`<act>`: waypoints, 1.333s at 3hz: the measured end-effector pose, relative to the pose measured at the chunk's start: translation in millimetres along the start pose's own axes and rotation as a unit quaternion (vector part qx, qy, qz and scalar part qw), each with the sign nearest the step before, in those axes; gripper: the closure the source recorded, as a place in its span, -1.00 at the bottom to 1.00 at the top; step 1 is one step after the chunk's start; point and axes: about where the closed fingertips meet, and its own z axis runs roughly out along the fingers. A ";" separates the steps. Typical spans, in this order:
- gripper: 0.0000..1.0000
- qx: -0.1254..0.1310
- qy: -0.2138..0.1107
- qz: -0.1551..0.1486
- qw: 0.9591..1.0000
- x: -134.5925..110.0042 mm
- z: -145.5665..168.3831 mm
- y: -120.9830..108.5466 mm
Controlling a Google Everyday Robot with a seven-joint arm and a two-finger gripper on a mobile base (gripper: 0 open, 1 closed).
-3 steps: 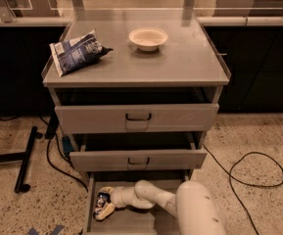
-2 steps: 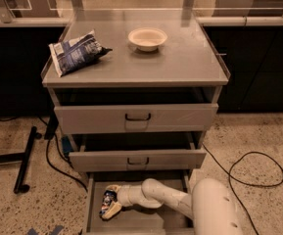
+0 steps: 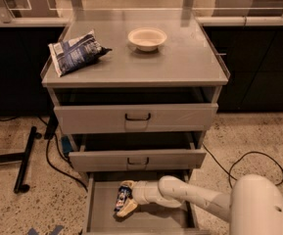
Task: Pick pepsi can from bottom drawer and place on counter
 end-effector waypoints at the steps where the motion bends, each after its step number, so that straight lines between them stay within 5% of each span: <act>1: 1.00 0.029 0.032 0.000 0.999 -16.1 -58.9 -5.0; 2: 1.00 0.053 0.061 -0.003 0.997 -46.4 -122.2 0.3; 4: 1.00 0.092 0.088 -0.037 0.991 -147.5 -220.9 16.2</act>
Offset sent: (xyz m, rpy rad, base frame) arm -0.0626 -0.1164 0.1898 -0.2103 -0.0716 -0.1218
